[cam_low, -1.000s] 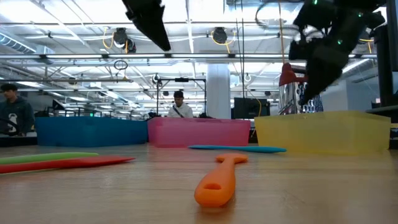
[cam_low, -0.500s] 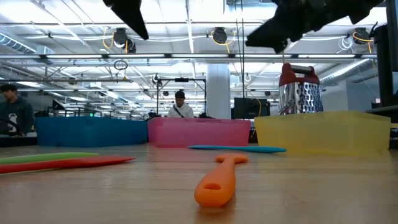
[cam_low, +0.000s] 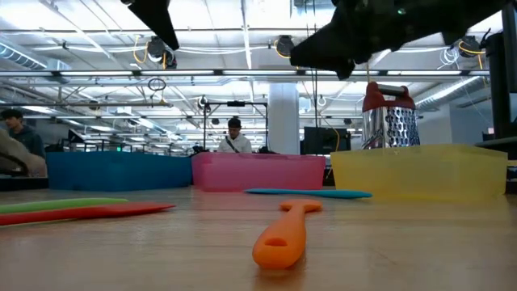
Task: Pick & Place Kitchen Items
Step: Put the blue spatula into the yellow bin
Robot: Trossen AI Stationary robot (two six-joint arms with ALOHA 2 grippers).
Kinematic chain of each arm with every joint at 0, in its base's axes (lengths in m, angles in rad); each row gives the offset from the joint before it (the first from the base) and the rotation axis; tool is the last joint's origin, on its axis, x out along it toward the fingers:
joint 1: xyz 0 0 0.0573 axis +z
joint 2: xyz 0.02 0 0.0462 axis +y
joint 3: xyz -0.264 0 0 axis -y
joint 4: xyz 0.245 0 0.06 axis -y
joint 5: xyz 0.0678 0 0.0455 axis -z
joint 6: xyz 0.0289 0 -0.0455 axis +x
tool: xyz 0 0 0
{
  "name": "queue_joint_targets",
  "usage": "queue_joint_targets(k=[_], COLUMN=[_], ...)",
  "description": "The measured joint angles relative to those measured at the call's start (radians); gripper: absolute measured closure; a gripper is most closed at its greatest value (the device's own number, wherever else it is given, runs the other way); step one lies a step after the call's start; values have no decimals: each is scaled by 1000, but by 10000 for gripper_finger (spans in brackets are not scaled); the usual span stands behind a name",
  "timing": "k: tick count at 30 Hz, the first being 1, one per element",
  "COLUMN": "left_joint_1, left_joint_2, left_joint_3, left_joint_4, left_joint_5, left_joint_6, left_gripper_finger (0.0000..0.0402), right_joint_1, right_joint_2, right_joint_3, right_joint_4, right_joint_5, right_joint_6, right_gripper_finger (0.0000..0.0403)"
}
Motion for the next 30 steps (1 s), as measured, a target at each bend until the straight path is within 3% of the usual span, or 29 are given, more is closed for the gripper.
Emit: queue_joint_targets(k=[5, 10, 14, 26, 30], left_joint_1=[-8, -7, -7, -7, -7], left_joint_2=[-14, -17, -18, -17, -17], left_joint_3=[0, 0, 0, 0, 0], left_joint_4=[-31, -31, -31, -25, -26], left_joint_5=[-28, -57, -54, -52, -70], left_joint_6=[-51, -69, -97, -133, -130], left_gripper_finger=[266, 266, 266, 266, 266], right_joint_1=[136, 181, 178, 202, 216], right_joint_2=[56, 64, 70, 215, 215], right_joint_3=[-2, -1, -1, 0, 0], right_joint_4=[-54, -100, -211, -211, -234], right_joint_5=[227, 359, 358, 358, 398], right_joint_6=[56, 60, 202, 544, 558], right_gripper_finger=[302, 286, 269, 273, 277])
